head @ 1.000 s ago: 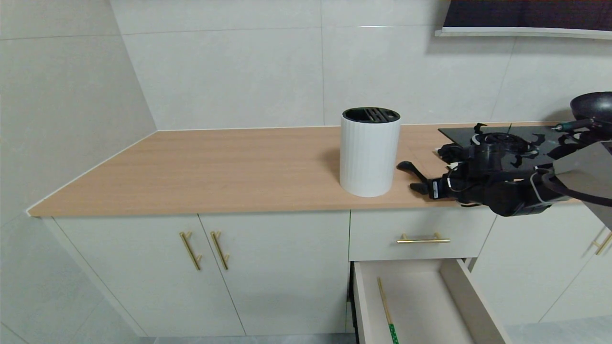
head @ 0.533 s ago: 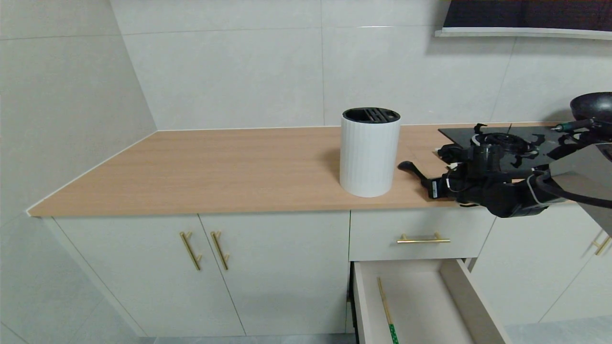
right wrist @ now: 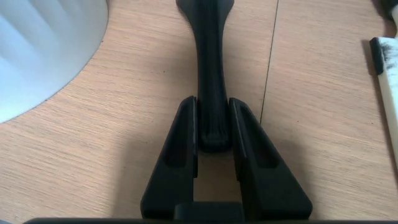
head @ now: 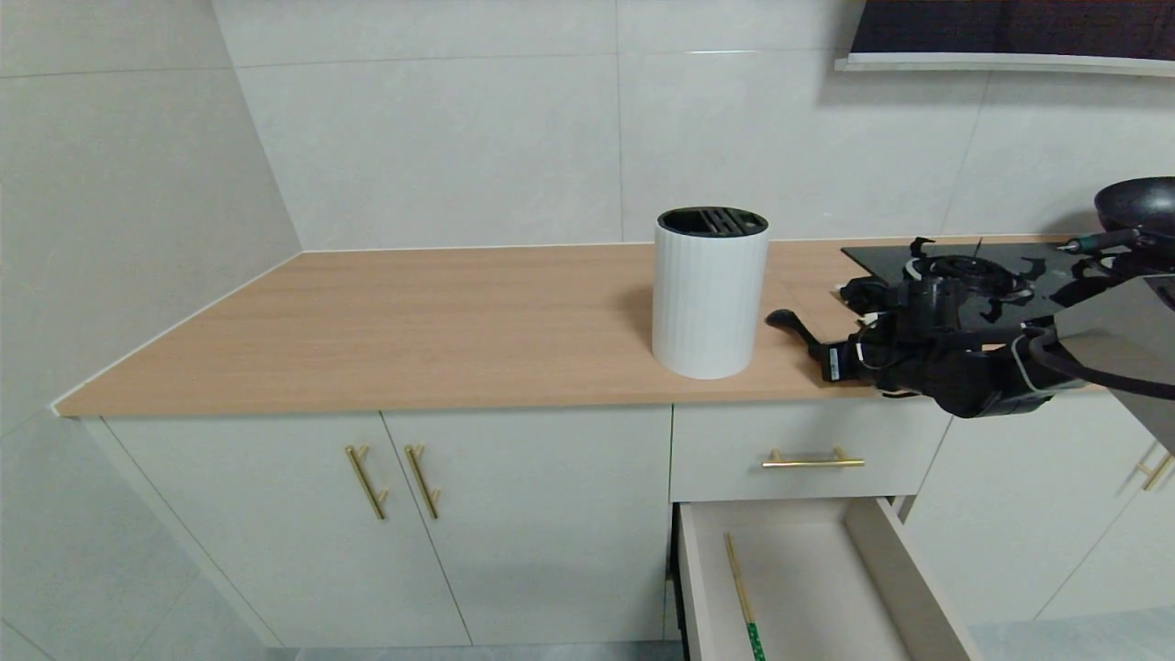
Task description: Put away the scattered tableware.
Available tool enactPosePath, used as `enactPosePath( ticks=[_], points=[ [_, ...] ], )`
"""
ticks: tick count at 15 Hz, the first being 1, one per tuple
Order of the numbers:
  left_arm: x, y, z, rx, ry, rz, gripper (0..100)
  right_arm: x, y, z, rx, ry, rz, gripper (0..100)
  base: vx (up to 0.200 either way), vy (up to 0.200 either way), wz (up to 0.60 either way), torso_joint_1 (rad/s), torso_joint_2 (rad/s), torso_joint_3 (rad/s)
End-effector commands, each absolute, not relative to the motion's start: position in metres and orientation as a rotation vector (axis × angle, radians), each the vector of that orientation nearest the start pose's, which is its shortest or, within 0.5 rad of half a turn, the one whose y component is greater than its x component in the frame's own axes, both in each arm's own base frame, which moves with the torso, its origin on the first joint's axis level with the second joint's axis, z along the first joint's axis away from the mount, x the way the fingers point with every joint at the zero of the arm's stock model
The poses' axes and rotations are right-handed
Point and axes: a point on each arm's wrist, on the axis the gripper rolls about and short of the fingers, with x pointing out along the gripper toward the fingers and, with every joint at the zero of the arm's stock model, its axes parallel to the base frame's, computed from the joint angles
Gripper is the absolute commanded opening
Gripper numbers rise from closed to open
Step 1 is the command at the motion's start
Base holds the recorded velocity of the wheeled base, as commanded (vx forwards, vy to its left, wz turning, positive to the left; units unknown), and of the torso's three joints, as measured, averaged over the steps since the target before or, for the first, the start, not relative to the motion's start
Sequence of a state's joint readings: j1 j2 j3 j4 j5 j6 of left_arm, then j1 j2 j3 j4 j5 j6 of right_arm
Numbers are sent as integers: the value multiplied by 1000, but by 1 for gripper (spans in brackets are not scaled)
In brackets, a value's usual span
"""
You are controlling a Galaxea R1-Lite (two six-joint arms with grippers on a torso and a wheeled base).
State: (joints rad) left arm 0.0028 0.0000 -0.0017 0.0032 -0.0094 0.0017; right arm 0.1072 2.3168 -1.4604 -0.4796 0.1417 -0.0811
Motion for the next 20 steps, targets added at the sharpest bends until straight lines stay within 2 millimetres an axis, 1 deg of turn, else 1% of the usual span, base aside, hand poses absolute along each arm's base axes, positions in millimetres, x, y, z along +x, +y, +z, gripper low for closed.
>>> enactPosePath(
  ticks=[1, 2, 4, 5, 7, 10, 11, 14, 15, 16, 17, 18, 20],
  points=[
    [-23, 0, 76, 2, 2, -6, 100, 462, 53, 119, -64, 333, 239, 0, 0, 0, 0, 0, 0, 0],
    [-23, 0, 76, 2, 2, -6, 100, 452, 53, 137, -33, 316, 213, 0, 0, 0, 0, 0, 0, 0],
    [-23, 0, 76, 2, 3, -6, 100, 424, 50, 168, 15, 309, 203, 0, 0, 0, 0, 0, 0, 0],
    [-23, 0, 76, 2, 3, -6, 100, 418, 50, 173, 24, 307, 201, 0, 0, 0, 0, 0, 0, 0],
    [-23, 0, 76, 2, 3, -6, 100, 380, 44, 187, 67, 325, 186, 0, 0, 0, 0, 0, 0, 0],
    [-23, 0, 76, 2, 2, -6, 100, 334, 38, 193, 91, 376, 177, 0, 0, 0, 0, 0, 0, 0],
    [-23, 0, 76, 2, 2, -6, 100, 322, 36, 195, 91, 390, 177, 0, 0, 0, 0, 0, 0, 0],
    [-23, 0, 76, 2, 3, -6, 100, 264, 31, 207, 94, 509, 189, 0, 0, 0, 0, 0, 0, 0],
    [-23, 0, 76, 2, 3, -6, 100, 252, 30, 209, 100, 537, 217, 0, 0, 0, 0, 0, 0, 0],
    [-23, 0, 76, 2, 3, -6, 100, 243, 29, 209, 105, 545, 244, 0, 0, 0, 0, 0, 0, 0],
    [-23, 0, 76, 2, 3, -6, 100, 234, 28, 206, 111, 557, 252, 0, 0, 0, 0, 0, 0, 0],
    [-23, 0, 76, 2, 2, -6, 100, 231, 28, 195, 110, 592, 261, 0, 0, 0, 0, 0, 0, 0],
    [-23, 0, 76, 2, 2, -6, 100, 231, 28, 187, 81, 617, 270, 0, 0, 0, 0, 0, 0, 0]
  ],
)
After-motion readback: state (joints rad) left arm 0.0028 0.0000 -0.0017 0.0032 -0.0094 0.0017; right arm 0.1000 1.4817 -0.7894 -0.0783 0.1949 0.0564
